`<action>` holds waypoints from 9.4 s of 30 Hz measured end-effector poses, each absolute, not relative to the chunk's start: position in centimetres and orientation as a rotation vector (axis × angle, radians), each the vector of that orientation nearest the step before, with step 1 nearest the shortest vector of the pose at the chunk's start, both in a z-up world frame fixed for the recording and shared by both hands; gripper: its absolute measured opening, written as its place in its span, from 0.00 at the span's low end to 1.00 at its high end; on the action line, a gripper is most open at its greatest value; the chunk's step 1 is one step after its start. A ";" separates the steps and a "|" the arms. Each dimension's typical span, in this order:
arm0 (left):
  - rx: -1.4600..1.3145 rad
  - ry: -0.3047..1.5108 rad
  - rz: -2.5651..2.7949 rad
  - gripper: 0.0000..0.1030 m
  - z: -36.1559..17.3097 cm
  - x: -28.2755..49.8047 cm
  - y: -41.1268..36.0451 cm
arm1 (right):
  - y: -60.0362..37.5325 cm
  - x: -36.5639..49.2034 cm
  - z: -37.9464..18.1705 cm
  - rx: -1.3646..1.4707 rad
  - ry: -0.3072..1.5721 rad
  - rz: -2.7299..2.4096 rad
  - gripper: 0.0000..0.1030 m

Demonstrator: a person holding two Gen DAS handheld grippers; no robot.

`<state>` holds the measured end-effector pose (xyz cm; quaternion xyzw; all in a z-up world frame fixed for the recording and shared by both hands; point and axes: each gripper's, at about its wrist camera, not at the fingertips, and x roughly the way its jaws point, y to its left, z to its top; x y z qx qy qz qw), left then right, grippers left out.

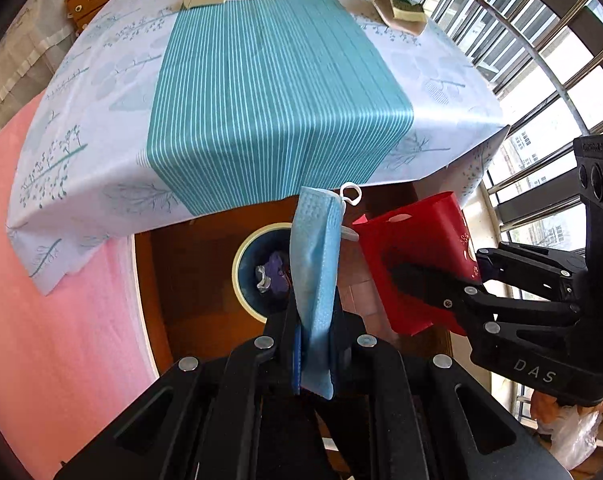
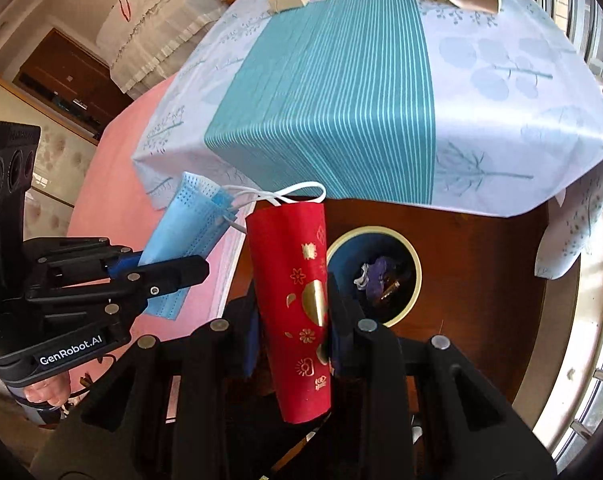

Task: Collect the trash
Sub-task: 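Lift the mask and red packet and carry both down over the bin, then open both tools to drop the mask and packet into the bin, then raise both tools back toward the table, then grasp the green cigarette box with the right tool while the left tool grasps the pink juice carton, then carry the juice carton and cigarette box down over the bin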

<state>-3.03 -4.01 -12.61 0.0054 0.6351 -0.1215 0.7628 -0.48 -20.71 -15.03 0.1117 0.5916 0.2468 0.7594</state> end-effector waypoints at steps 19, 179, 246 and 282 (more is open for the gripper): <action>-0.023 1.528 -0.249 0.10 -32.3 -3.7 -1.4 | -19.6 -1.9 -35.0 0.332 1.457 0.334 0.23; 0.814 1.224 -0.588 0.50 -12.0 44.5 -10.4 | -26.0 40.0 -11.1 0.007 0.950 0.280 0.18; 0.142 1.287 -0.305 0.43 -17.9 -1.4 4.0 | -12.5 -2.3 -19.2 0.201 1.245 0.139 0.16; 0.031 1.471 -0.096 0.89 -48.1 2.2 1.8 | -17.6 3.4 -50.9 0.337 1.472 0.104 0.54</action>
